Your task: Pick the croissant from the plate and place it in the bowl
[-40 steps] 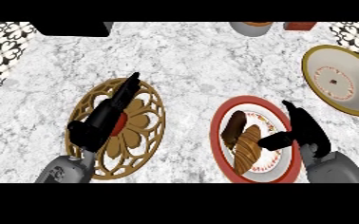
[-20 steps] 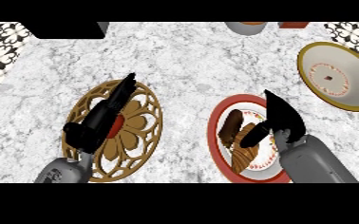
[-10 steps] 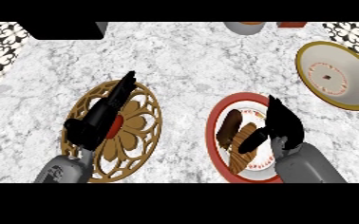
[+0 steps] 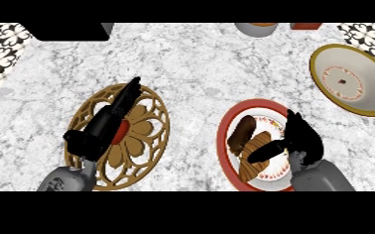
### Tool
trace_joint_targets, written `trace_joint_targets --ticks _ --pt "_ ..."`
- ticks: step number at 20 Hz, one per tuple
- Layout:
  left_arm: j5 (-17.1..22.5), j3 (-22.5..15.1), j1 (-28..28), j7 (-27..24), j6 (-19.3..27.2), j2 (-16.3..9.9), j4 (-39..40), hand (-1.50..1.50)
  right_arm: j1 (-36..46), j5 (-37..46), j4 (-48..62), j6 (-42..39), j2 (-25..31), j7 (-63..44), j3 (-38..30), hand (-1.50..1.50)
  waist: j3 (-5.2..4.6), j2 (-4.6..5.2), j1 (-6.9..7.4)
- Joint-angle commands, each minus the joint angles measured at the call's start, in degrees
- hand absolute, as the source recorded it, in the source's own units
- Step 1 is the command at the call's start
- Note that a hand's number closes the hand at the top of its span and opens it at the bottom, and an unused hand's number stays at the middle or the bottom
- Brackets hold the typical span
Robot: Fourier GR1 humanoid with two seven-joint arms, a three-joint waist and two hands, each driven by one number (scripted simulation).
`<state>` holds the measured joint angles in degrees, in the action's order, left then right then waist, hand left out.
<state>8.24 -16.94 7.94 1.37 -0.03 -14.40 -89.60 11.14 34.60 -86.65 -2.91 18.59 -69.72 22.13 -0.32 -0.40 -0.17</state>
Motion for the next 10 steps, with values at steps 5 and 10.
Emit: trace_joint_targets --ticks 5,10 --pt "-0.1 1.5 -1.4 -1.0 -2.3 -0.4 -0.3 0.0 -2.0 5.3 2.1 -0.3 -3.9 -7.1 -1.3 -1.5 0.29 0.33 0.26" --pt "-1.9 0.6 -0.5 1.4 -1.3 2.7 -0.6 0.0 0.7 11.2 6.6 2.5 -6.3 -0.5 -1.5 1.5 0.32 0.42 0.52"
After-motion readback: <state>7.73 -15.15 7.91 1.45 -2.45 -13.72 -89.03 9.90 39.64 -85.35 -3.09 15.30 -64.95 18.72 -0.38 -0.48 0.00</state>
